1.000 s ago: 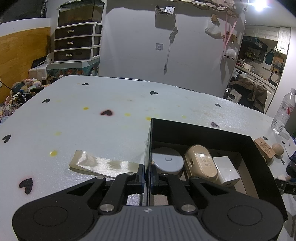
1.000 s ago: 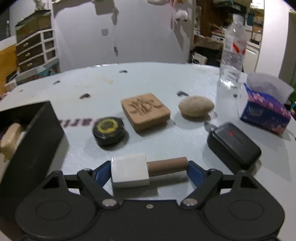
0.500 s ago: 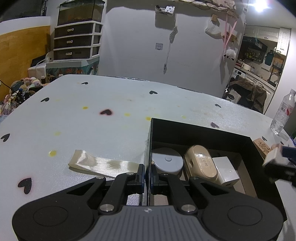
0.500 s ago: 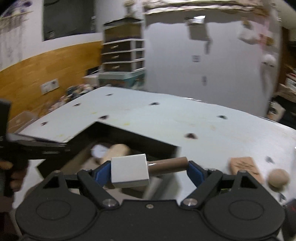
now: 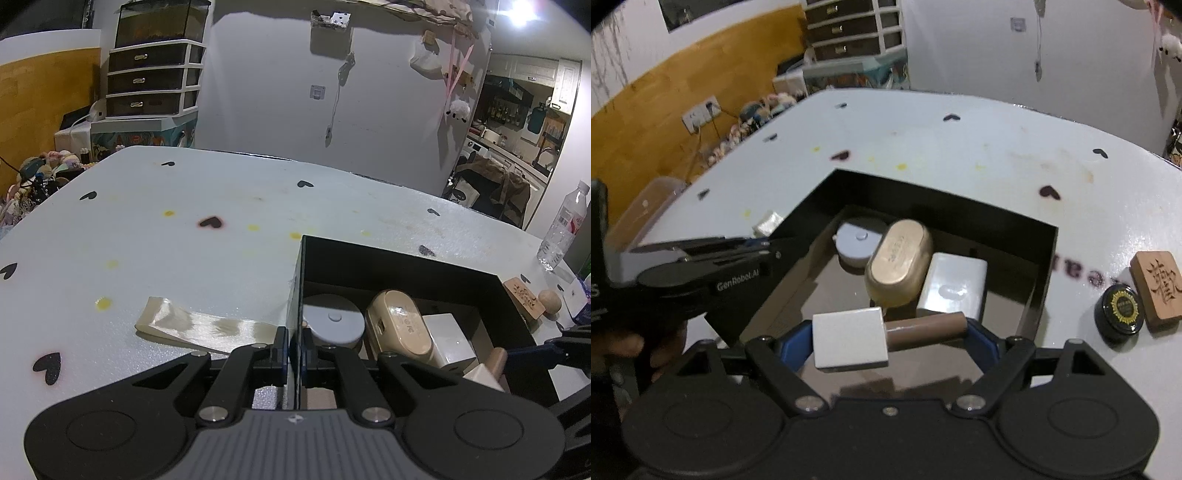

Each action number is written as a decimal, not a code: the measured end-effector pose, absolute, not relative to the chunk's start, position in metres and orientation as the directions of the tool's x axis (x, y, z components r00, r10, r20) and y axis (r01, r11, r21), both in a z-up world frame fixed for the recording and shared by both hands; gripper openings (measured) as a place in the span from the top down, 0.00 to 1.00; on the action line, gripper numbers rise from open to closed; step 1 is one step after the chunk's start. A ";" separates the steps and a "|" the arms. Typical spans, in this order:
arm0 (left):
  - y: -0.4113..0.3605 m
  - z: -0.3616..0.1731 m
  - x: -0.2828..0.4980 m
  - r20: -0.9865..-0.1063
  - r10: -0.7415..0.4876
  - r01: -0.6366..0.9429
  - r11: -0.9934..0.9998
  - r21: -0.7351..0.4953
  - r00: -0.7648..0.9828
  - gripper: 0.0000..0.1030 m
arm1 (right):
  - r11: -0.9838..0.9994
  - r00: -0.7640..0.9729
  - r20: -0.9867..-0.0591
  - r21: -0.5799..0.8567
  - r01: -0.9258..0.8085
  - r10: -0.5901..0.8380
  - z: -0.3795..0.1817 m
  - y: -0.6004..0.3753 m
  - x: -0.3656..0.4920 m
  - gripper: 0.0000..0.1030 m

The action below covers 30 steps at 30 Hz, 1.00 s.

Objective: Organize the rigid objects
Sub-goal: 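Carry the nail polish bottle into the box and open the right gripper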

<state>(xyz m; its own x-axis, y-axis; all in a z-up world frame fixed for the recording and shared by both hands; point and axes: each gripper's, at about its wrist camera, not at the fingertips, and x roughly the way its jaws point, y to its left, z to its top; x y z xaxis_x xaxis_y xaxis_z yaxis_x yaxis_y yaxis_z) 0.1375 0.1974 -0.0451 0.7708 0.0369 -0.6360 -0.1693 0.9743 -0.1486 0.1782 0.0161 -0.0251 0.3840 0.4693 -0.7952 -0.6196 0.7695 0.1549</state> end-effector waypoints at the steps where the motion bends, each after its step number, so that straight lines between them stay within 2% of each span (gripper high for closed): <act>1: 0.198 -0.045 0.137 -0.636 0.036 -0.168 0.974 -0.149 0.771 0.94 | 0.761 0.378 -0.804 0.137 -0.634 0.460 -0.026 0.018 0.177 0.16; 15: 0.200 -0.045 0.137 -0.634 0.026 -0.163 0.974 -0.159 0.773 0.93 | 0.602 0.351 -0.869 -0.079 -0.795 0.349 -0.013 0.016 0.176 0.16; 24: 0.200 -0.045 0.137 -0.634 0.026 -0.163 0.974 -0.159 0.773 0.93 | 0.385 0.374 -0.894 -0.264 -0.884 0.245 -0.014 0.030 0.173 0.16; 30: 0.200 -0.045 0.137 -0.635 0.025 -0.164 0.973 -0.161 0.772 0.93 | 0.243 0.350 -0.922 -0.307 -0.920 0.163 -0.022 0.041 0.182 0.16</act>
